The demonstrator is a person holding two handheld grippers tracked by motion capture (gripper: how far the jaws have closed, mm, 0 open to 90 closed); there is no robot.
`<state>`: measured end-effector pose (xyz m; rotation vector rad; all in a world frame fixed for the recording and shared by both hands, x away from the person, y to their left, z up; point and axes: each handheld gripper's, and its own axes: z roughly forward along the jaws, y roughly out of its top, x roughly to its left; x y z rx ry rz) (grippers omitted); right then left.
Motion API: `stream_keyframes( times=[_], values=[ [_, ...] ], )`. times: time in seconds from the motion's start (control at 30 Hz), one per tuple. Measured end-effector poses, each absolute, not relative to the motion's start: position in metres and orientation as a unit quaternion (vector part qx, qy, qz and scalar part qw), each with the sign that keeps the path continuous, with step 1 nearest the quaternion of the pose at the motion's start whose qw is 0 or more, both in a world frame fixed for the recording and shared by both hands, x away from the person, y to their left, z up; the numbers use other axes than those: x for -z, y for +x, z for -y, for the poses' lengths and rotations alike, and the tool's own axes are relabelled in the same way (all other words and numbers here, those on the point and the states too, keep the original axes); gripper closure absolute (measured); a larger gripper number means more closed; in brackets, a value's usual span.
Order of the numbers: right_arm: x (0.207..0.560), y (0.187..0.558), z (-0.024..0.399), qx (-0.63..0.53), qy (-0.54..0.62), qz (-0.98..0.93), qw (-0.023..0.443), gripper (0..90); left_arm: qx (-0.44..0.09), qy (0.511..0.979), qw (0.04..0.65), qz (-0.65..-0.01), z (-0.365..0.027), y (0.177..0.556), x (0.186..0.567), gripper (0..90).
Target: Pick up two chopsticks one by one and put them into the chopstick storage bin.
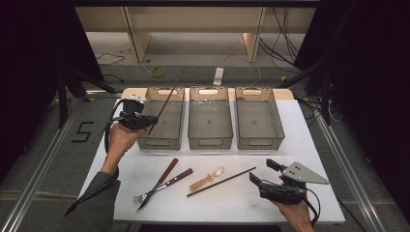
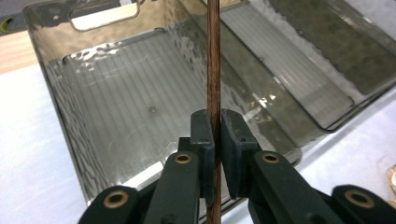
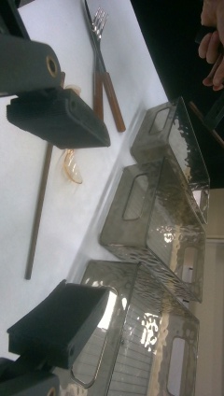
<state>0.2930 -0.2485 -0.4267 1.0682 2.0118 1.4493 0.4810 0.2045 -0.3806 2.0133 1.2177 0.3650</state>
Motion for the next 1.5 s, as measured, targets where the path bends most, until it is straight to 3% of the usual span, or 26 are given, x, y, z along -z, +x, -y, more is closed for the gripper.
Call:
stream_keyframes(
  times=[0.77, 0.8, 0.87, 1.0, 1.17, 1.5],
  values=[
    [0.427, 0.293, 0.248, -0.524, 0.384, -0.728, 0.218, 23.1, -0.148, 0.771, 0.350, -0.511, -0.215, 0.494, 0.403, 81.9],
    [0.427, 0.293, 0.248, -0.523, 0.385, -0.728, 0.218, 23.1, -0.144, 0.769, 0.351, -0.515, -0.215, 0.494, 0.404, 80.3],
    [0.426, 0.292, 0.248, -0.524, 0.384, -0.728, 0.218, 23.1, -0.139, 0.768, 0.351, -0.518, -0.213, 0.494, 0.404, 66.6],
    [0.426, 0.292, 0.248, -0.525, 0.383, -0.728, 0.219, 23.1, -0.141, 0.776, 0.347, -0.508, -0.207, 0.487, 0.399, 48.3],
    [0.425, 0.291, 0.251, -0.526, 0.385, -0.726, 0.220, 23.1, -0.136, 0.787, 0.364, -0.480, -0.195, 0.471, 0.385, 32.0],
    [0.424, 0.291, 0.251, -0.526, 0.385, -0.725, 0.221, 23.1, -0.122, 0.813, 0.379, -0.426, -0.164, 0.444, 0.372, 20.9]
  ],
)
